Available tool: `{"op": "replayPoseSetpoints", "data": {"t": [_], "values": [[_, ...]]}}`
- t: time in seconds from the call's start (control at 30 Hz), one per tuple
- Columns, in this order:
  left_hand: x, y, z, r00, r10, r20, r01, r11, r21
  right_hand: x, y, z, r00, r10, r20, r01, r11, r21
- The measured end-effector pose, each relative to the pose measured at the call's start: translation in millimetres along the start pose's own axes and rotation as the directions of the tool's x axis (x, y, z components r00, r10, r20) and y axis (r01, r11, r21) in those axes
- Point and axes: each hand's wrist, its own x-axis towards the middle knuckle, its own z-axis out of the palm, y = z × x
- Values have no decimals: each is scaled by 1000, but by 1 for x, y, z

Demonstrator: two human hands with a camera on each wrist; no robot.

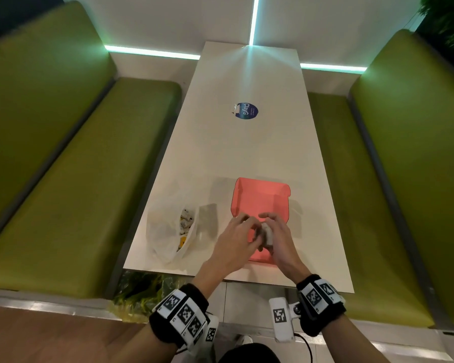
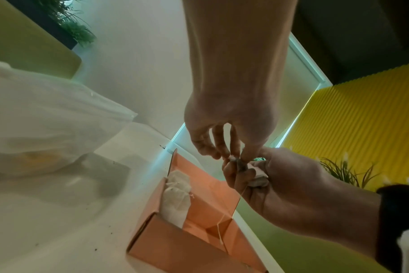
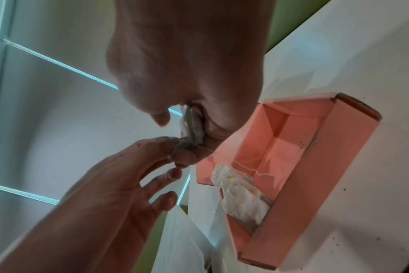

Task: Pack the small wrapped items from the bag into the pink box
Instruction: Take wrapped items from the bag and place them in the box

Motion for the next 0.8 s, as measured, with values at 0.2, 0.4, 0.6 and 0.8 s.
{"op": "replayPoseSetpoints", "data": {"t": [0.2, 0.4, 0.6, 0.8], "values": [[-4, -1, 1, 994, -108, -21, 94, 936, -338, -3, 2, -5, 1000, -3, -2, 3, 997, -77], [-13, -6, -2, 963, -267, -35, 217, 845, -489, -3, 1, -7, 1000, 24, 8, -23, 996, -85], [-14, -9, -5, 920, -358, -159, 201, 779, -593, 5, 4, -10, 986, 54, -160, -65, 996, -63], [-12, -9, -3, 903, -379, -205, 170, 751, -638, -4, -1, -2, 998, -24, 54, 33, 986, -162]]}}
